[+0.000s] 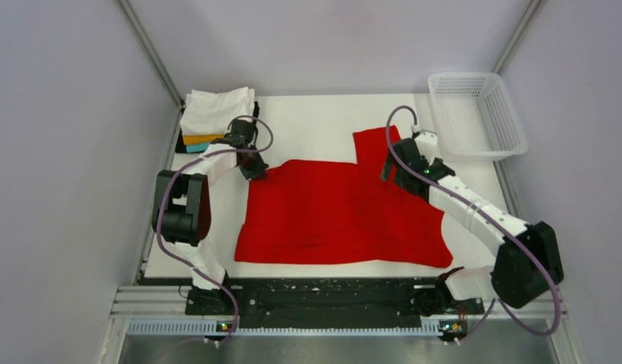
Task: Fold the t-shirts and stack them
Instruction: Grab the side of the flattened tshirt furthest away from the robot with both arms
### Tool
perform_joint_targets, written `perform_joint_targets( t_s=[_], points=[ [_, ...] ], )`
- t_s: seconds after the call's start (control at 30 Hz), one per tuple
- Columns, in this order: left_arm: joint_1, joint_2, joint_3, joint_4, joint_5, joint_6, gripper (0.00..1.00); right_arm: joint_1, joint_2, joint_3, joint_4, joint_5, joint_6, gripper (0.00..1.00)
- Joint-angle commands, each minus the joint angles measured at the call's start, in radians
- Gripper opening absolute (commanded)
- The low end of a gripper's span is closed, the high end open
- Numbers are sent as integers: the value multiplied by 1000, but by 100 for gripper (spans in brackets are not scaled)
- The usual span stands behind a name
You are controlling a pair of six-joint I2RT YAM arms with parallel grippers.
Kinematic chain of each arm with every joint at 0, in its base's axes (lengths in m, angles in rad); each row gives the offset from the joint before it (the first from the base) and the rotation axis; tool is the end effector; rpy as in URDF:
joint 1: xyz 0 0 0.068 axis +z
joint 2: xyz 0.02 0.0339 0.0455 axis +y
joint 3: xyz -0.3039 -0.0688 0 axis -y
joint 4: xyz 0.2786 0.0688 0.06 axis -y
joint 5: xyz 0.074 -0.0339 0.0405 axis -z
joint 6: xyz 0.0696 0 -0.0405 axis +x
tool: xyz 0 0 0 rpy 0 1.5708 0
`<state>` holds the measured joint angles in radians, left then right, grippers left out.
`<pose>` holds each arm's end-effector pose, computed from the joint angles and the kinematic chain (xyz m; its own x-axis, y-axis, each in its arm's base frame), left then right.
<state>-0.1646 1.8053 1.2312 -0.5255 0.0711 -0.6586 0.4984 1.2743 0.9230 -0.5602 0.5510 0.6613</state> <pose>0.4157 -0.0741 0.1804 -0.8146 -0.4835 -0.3203 -0.3835 0.8634 -0.3279 0.2766 0.1091 0.2592 -0.6250 0.2556 -0.7376 0.3273 0.9436 0.0496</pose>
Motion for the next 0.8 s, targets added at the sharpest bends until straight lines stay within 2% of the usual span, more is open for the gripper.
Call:
perform_joint_targets(
  t_s=[0.0, 0.13, 0.37, 0.63, 0.77],
  points=[
    [32, -46, 52, -16, 12, 12, 0, -64, 190, 182, 93, -31, -100, 98],
    [44, -19, 116, -34, 14, 13, 0, -99, 407, 369, 125, -58, -176, 96],
    [62, 45, 190, -56, 48, 3, 0, -159, 756, 720, 129, -85, -199, 93],
    [66, 81, 215, -75, 58, 1, 0, -201, 1072, 1108, 129, -128, -260, 81],
    [68, 86, 214, -78, 56, -1, 0, -220, 1174, 1218, 138, -166, -272, 71]
  ],
)
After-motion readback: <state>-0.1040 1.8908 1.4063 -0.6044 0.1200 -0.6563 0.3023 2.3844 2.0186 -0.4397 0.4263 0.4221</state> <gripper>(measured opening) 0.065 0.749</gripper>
